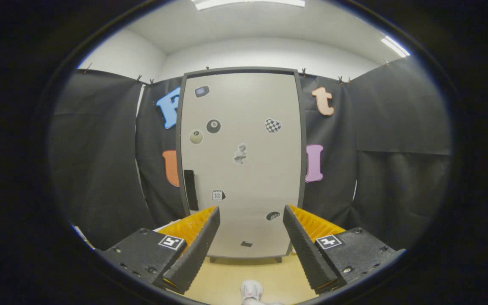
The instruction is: Open the shoe cabinet door, grab the shoes and put them into the shoe cabinet, then close the shoe cabinet door.
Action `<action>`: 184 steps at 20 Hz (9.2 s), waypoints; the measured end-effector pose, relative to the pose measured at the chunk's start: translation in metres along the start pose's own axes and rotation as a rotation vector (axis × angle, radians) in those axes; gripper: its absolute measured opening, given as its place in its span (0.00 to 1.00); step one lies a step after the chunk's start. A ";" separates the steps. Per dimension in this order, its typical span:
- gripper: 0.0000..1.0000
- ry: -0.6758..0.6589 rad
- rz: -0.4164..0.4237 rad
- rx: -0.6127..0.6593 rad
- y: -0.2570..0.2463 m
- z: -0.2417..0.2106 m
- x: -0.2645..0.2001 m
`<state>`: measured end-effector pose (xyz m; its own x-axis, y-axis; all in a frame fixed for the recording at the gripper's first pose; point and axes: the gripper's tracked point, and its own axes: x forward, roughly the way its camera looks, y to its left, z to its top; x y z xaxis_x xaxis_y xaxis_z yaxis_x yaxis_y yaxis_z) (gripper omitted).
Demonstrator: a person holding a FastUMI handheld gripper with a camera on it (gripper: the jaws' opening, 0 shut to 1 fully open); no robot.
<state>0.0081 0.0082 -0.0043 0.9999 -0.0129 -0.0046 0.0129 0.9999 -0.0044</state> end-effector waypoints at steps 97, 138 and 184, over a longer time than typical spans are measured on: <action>0.03 0.095 0.113 0.052 -0.058 -0.063 0.115; 1.00 0.492 0.105 -0.006 0.164 -0.440 0.100; 0.11 0.458 0.108 -0.056 0.157 -0.358 0.235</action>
<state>0.2432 0.1609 -0.3638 0.8904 0.0780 -0.4484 -0.1041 0.9940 -0.0338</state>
